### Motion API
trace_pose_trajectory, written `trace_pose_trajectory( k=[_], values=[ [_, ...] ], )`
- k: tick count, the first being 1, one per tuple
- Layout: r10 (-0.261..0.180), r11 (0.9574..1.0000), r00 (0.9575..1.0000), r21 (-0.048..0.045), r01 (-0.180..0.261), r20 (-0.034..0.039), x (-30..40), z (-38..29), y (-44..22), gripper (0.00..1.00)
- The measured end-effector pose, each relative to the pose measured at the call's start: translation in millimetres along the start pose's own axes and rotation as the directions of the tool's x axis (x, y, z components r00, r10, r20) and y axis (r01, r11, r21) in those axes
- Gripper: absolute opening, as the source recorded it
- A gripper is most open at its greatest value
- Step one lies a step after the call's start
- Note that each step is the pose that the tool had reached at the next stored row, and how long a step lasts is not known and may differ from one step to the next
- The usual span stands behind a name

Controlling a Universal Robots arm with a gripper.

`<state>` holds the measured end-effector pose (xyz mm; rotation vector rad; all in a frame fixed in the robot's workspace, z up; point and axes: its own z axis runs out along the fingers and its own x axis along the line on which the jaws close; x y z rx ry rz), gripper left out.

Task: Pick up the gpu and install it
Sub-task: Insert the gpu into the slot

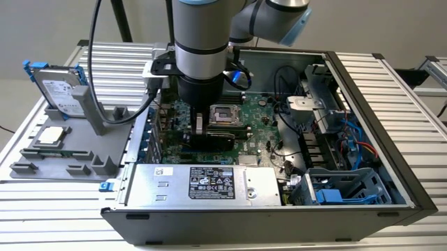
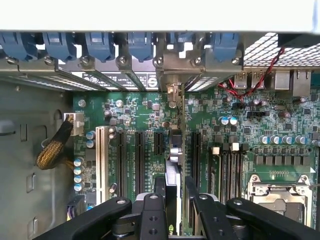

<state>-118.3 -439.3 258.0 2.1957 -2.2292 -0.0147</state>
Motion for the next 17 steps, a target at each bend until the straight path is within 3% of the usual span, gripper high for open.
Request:
trace_pose_trajectory(
  k=[9, 13, 17],
  values=[
    [0.0, 1.0, 1.0, -0.0008, 0.0, 0.0002, -0.1, -3.5, -3.7, 0.0],
    [0.0, 1.0, 1.0, -0.0014, 0.0, 0.0, 0.0, -12.1, -3.6, 0.0],
    [-0.002, 1.0, 1.0, -0.0011, 0.002, 0.0006, 0.0, -12.6, -4.8, 0.0]
  ],
)
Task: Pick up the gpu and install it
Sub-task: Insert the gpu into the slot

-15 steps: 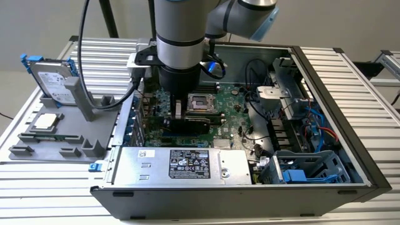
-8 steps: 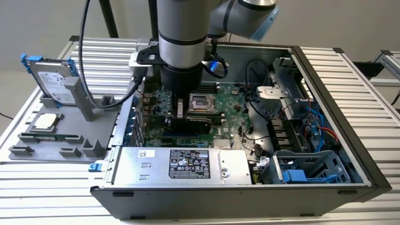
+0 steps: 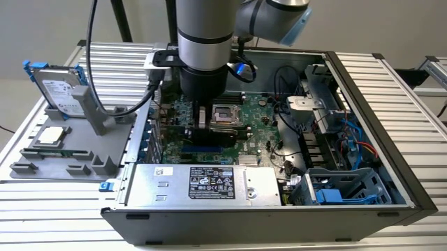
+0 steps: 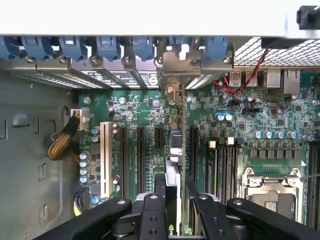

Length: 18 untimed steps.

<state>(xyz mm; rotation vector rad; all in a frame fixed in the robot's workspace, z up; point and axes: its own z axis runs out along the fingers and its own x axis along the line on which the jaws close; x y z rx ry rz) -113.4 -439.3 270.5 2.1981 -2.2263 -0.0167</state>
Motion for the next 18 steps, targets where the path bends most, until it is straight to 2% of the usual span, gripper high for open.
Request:
trace_pose_trajectory(
  k=[9, 13, 16, 18],
  values=[
    [-0.009, 1.0, 1.0, -0.0002, 0.009, 0.0028, -0.1, -0.2, -6.0, 0.0],
    [-0.009, 1.0, 1.0, -0.0001, 0.009, 0.0032, -0.1, -0.2, -6.6, 0.0],
    [-0.009, 1.0, 1.0, 0.0027, 0.009, 0.0032, -0.1, 0.5, -0.5, 0.0],
    [-0.009, 0.9999, 1.0, 0.0048, 0.009, 0.0033, -0.1, 1.2, 0.9, 0.0]
  ],
)
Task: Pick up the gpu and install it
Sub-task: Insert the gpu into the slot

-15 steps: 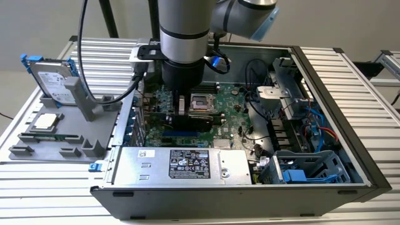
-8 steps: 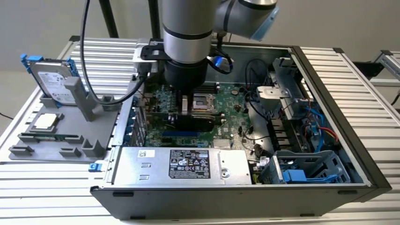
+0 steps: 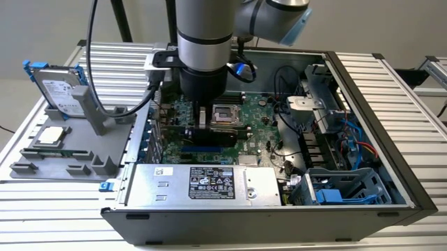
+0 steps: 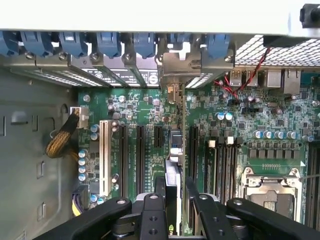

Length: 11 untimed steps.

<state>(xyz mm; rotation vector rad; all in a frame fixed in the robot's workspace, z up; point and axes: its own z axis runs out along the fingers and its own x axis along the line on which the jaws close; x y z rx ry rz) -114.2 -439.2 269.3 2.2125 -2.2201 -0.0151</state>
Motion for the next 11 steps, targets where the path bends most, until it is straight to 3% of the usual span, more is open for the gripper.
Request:
trace_pose_trajectory(
  k=[11],
  values=[
    [0.0, 1.0, 1.0, 0.0032, 0.0, 0.0, 0.1, 5.3, 2.6, 0.0]
  ],
)
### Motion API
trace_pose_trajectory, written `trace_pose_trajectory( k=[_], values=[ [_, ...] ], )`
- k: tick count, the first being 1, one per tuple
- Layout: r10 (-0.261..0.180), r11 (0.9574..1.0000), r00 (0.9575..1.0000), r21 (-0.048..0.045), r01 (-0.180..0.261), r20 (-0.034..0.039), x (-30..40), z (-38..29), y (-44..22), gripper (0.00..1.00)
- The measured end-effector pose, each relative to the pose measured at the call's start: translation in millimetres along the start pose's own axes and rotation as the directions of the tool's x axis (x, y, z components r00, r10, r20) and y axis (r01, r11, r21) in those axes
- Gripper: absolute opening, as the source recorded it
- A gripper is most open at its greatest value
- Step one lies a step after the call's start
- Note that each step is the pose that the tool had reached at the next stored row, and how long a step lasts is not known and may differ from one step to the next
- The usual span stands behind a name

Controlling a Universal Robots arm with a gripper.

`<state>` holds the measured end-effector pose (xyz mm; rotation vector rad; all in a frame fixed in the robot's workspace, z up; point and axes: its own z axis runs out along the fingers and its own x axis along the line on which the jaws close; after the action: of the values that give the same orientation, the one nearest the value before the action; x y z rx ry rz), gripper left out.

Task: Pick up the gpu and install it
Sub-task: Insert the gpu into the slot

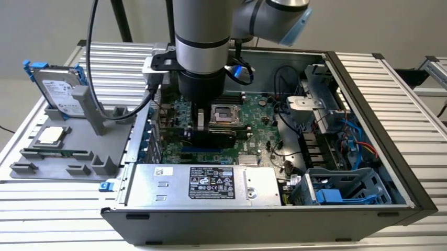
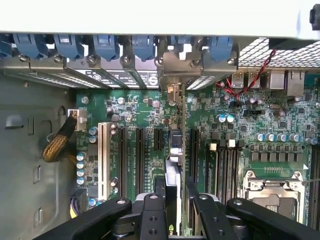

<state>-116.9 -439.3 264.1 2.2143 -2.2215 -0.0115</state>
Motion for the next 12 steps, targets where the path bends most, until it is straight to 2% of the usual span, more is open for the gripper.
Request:
trace_pose_trajectory(
  k=[6, 12],
  values=[
    [0.0, 1.0, 1.0, 0.0001, 0.0, 0.0001, 0.0, 4.2, 0.4, 0.0],
    [0.0, 1.0, 1.0, 0.0, 0.0, 0.0001, 0.2, 4.5, 1.3, 0.0]
  ],
)
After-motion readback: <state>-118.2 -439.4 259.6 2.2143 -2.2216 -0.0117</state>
